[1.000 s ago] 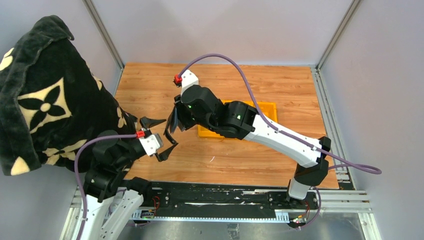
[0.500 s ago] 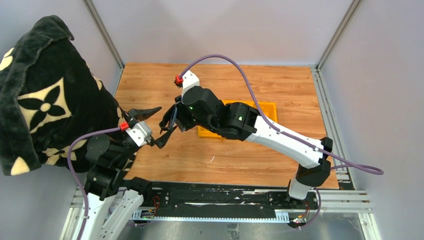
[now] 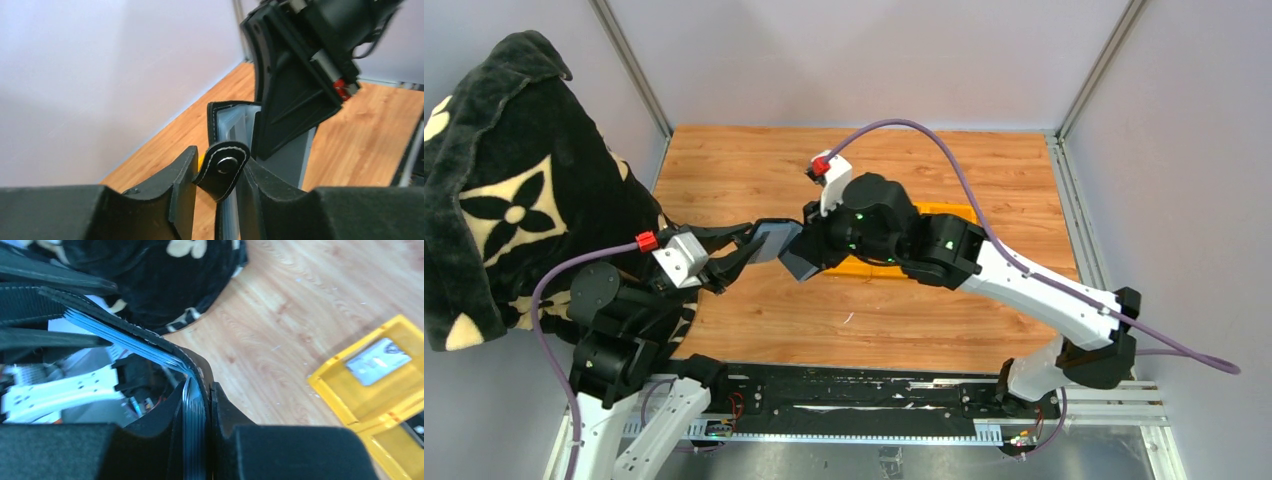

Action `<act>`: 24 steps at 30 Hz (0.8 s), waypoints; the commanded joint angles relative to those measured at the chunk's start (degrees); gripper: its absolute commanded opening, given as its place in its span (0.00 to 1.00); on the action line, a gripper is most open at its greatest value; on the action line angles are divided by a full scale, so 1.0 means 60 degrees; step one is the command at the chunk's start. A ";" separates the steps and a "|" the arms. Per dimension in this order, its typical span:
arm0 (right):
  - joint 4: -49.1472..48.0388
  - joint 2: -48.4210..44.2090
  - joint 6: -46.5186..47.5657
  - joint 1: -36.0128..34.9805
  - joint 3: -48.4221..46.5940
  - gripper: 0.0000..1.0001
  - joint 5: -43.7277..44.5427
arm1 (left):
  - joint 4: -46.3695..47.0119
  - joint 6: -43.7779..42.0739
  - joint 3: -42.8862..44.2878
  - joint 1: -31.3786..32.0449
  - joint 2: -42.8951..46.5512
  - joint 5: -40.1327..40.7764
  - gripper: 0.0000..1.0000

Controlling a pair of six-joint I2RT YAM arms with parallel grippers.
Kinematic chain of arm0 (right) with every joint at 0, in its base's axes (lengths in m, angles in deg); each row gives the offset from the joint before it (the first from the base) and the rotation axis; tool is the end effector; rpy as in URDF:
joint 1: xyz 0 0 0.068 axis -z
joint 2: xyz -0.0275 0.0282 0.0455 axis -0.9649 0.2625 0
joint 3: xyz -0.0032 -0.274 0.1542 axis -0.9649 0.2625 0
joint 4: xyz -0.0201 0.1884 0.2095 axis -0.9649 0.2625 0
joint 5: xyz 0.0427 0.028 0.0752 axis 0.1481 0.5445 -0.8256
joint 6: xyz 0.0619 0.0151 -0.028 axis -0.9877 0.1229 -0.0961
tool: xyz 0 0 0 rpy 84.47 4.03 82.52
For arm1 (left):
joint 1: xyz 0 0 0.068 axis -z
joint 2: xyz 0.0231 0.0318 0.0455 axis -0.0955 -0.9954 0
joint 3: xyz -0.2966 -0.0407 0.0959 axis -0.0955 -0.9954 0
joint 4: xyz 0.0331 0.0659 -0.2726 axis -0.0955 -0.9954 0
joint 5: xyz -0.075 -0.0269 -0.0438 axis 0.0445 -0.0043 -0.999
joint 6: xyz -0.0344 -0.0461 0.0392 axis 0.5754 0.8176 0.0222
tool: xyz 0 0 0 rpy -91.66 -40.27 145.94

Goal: Take the credit cards out of the card holder
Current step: Open the card holder at the center of the board.

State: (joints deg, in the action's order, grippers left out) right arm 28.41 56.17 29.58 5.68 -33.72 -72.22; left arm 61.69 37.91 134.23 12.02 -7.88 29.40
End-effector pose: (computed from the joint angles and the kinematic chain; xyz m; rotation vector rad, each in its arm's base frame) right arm 0.1386 0.3413 0.5089 -0.6869 1.8502 0.9584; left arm 0.0567 -0.0485 0.4541 0.7571 1.2130 -0.4872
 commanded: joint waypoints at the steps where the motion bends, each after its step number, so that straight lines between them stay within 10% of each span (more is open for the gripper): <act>1: -0.2415 -0.1161 -0.0136 0.0933 0.1422 0.00 -0.3789 | -0.1735 -0.0061 0.1092 0.0057 -0.0632 -0.1680 0.36; 24: -0.3984 -0.2322 -0.0127 0.1728 0.2808 0.00 -0.8562 | -0.2809 0.2111 0.2397 0.0058 -0.1847 -0.3690 0.30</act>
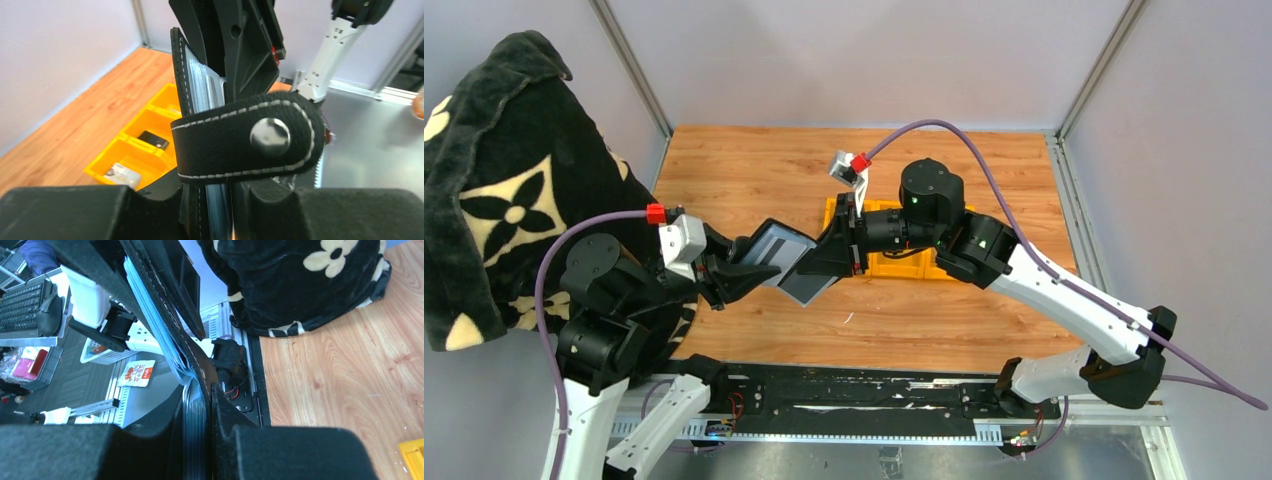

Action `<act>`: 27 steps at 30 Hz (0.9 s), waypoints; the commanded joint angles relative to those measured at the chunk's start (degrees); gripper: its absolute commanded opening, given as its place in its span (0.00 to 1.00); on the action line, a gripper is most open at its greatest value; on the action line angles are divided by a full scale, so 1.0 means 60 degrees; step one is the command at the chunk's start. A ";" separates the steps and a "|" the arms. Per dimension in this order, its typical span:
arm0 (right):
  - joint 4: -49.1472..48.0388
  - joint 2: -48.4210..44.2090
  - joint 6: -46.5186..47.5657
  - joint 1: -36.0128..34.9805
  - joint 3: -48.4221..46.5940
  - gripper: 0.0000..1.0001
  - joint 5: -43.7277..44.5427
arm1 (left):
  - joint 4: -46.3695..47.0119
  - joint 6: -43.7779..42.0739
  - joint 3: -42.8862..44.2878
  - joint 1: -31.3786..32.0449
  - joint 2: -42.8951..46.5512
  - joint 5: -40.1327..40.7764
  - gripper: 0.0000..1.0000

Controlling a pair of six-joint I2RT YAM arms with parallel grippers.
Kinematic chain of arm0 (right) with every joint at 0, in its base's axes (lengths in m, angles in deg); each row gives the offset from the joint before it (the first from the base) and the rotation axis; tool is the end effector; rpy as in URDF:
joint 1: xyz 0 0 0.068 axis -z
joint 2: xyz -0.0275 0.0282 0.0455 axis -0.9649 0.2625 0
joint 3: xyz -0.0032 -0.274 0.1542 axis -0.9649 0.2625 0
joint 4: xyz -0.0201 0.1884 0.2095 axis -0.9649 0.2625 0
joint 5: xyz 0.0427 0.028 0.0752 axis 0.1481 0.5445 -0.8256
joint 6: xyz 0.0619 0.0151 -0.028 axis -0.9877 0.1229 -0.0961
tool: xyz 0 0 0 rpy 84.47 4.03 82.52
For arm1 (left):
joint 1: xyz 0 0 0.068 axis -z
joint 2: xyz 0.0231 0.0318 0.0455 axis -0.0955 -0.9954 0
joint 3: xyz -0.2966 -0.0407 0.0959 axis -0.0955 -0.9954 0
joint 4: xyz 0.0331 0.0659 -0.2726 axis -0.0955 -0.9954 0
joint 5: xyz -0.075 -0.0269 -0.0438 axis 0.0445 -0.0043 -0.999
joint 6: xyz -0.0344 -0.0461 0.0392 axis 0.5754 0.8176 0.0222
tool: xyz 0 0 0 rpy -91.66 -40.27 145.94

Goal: Take the credit cards out of the card holder
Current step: Open the card holder at the center of the board.

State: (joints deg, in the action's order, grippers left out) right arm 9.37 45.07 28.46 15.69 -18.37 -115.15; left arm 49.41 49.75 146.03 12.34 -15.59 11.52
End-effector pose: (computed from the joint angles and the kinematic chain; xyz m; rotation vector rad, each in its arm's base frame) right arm 0.1334 0.2861 0.5144 -1.0541 1.5181 1.5503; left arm 0.0502 -0.0610 0.4860 0.8837 1.3554 -0.9193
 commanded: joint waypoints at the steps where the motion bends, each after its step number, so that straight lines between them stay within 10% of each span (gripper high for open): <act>1: -0.0974 -0.0492 0.0071 0.0062 0.0340 0.00 -0.1516 | -0.0975 -0.0033 0.0533 0.0003 -0.0709 -0.0709 0.28; 17: -0.1904 -0.0865 0.0702 0.0150 0.1377 0.00 -0.2532 | 0.0827 0.4127 0.0586 -0.0012 -0.1551 -0.1606 0.11; 27: -0.1862 -0.0923 0.0730 0.0162 0.1385 0.00 -0.2684 | 0.1910 0.5685 0.0217 -0.0026 -0.1642 -0.1264 0.36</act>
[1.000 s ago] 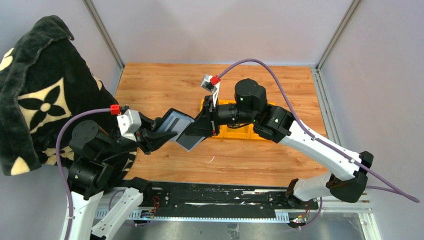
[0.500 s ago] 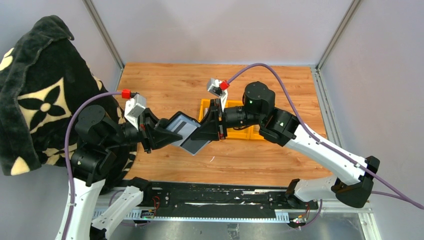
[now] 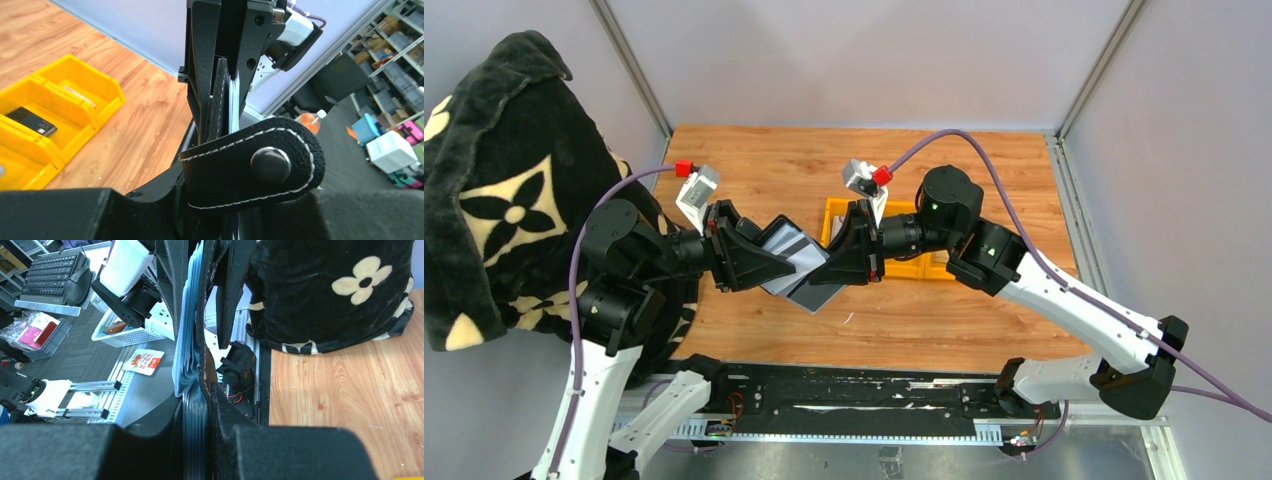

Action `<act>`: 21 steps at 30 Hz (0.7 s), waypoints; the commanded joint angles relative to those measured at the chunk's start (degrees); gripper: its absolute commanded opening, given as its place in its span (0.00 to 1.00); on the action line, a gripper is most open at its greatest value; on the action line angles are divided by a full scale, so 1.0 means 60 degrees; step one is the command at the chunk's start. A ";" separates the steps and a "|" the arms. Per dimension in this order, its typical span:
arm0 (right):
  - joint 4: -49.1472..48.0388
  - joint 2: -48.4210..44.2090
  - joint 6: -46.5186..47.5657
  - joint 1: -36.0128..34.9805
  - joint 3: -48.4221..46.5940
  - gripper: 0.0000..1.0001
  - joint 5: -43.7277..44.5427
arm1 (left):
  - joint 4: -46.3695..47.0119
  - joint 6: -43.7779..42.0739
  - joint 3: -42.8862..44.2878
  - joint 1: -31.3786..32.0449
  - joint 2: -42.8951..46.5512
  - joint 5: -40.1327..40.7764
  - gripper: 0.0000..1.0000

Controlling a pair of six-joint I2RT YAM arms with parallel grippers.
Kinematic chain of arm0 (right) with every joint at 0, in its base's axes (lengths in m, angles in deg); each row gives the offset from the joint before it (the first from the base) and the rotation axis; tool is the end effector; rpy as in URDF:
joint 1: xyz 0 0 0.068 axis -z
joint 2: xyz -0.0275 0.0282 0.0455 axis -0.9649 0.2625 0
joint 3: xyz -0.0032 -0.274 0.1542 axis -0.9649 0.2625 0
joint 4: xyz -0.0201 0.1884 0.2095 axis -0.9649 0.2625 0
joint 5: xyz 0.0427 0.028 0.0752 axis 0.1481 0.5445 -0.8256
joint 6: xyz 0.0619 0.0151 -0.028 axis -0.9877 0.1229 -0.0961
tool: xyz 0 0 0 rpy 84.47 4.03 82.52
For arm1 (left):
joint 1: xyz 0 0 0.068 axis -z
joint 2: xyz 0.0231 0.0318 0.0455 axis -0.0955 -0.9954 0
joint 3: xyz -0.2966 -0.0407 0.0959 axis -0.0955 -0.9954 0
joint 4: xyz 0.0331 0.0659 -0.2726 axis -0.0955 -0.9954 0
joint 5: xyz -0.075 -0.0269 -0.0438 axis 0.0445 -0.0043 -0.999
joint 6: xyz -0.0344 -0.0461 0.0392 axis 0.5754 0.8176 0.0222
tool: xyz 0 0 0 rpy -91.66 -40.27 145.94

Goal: Take the credit cards out of the card holder
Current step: Open the card holder at the center of the board.

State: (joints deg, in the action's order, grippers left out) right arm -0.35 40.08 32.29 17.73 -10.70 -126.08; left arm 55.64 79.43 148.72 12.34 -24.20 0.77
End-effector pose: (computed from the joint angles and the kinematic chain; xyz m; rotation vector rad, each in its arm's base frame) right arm 0.1213 0.2620 0.5087 -1.2096 1.2704 1.6119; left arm 0.0855 -0.0789 0.5018 0.7077 1.5964 -1.4380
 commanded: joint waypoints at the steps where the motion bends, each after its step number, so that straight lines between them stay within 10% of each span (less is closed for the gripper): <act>1: -0.0211 -0.0101 0.0090 -0.0173 0.0091 0.00 -0.0863 | 0.0903 0.0754 -0.0275 -0.0037 -0.0200 0.0501 0.35; 14: -0.0144 -0.0070 -0.0299 0.0074 -0.0081 0.00 -0.0541 | 0.1693 0.1871 -0.0891 -0.0173 -0.0134 0.0169 0.48; 21: 0.0015 -0.0165 -0.0529 0.0359 -0.0031 0.00 -0.0526 | 0.1953 0.1993 -0.0928 -0.0192 -0.0230 -0.0119 0.29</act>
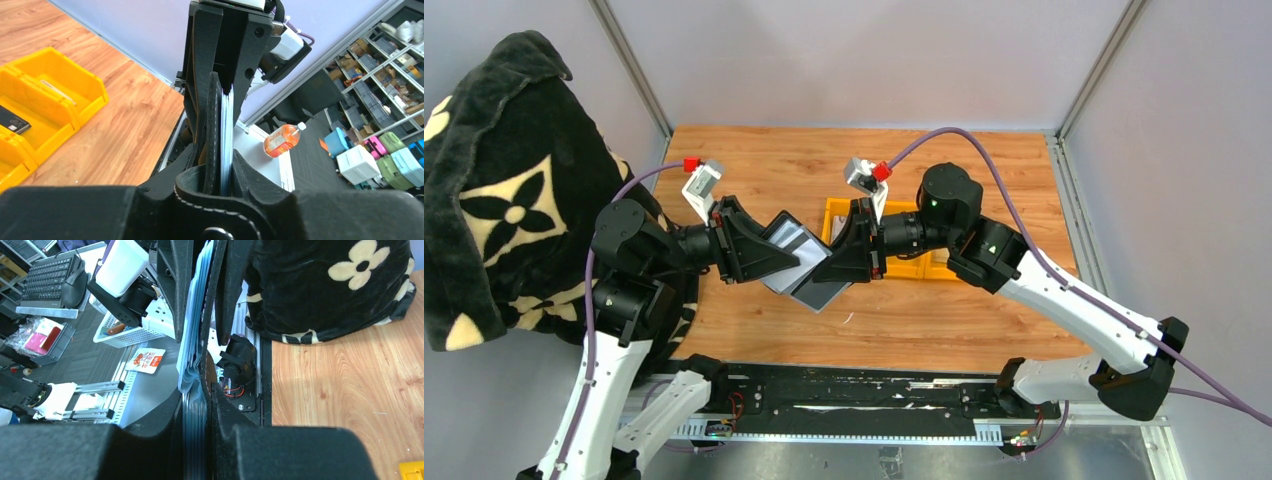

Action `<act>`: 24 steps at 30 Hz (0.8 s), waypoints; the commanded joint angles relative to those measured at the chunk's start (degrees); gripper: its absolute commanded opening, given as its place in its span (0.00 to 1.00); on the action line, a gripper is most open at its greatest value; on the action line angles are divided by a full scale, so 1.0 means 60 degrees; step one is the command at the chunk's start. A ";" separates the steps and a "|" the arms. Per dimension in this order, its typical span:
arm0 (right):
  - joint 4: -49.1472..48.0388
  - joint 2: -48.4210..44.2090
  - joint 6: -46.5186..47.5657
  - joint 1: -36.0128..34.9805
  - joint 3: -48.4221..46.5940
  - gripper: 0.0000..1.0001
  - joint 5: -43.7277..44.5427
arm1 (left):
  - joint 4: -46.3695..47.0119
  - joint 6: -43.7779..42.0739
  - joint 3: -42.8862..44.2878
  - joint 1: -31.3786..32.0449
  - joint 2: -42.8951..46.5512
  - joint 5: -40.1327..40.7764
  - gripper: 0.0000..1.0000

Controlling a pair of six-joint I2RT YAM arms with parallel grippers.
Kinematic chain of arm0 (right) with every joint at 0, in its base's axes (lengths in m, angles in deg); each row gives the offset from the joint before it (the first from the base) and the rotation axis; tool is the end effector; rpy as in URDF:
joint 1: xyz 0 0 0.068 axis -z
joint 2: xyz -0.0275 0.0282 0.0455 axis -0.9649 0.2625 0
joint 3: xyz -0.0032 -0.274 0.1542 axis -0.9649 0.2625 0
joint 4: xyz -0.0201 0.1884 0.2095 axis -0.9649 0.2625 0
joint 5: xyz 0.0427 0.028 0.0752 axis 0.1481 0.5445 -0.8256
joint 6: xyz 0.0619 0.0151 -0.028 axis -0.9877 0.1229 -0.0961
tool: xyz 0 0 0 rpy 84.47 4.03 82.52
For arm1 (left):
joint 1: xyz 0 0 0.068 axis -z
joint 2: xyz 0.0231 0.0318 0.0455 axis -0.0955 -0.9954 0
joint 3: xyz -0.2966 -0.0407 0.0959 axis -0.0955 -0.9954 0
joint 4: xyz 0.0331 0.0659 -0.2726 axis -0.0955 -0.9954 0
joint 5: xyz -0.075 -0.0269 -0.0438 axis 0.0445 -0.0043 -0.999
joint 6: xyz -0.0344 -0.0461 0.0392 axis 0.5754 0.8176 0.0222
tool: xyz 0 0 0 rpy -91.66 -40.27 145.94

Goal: Take the credit cards out of the card holder
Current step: Open the card holder at the center of the board.

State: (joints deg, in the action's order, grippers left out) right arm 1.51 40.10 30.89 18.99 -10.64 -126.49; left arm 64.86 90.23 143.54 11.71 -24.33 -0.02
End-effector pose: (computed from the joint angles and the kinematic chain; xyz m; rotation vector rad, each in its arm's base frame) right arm 0.1269 0.2596 0.5046 -1.1908 1.3345 1.6198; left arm 0.1003 -0.0827 0.4890 0.6066 1.6340 -1.5539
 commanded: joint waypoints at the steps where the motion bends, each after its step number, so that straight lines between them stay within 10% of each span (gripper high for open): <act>1: -0.0297 -0.0214 -0.0351 0.0268 0.0005 0.00 -0.0457 | 0.0501 0.0319 -0.0041 -0.0090 -0.0210 -0.0060 0.27; 8: -0.1257 -0.0409 -0.0797 0.0729 0.0533 0.18 -0.0581 | 0.0905 0.0908 0.0085 -0.0089 -0.0338 -0.0139 0.01; 16: -0.1144 -0.0305 -0.0566 0.0810 0.0191 0.55 -0.0821 | 0.1085 0.0931 0.0127 -0.0246 -0.0482 0.0158 0.00; 24: -0.0619 -0.1706 -0.0340 0.1593 0.0513 0.61 0.1948 | -0.1023 -0.2024 0.0701 -0.0551 -0.0253 0.2672 0.00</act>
State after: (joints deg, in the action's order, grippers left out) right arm -1.40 35.69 27.61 27.08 -7.84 -122.32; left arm 63.40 87.65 145.11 9.09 -27.00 6.61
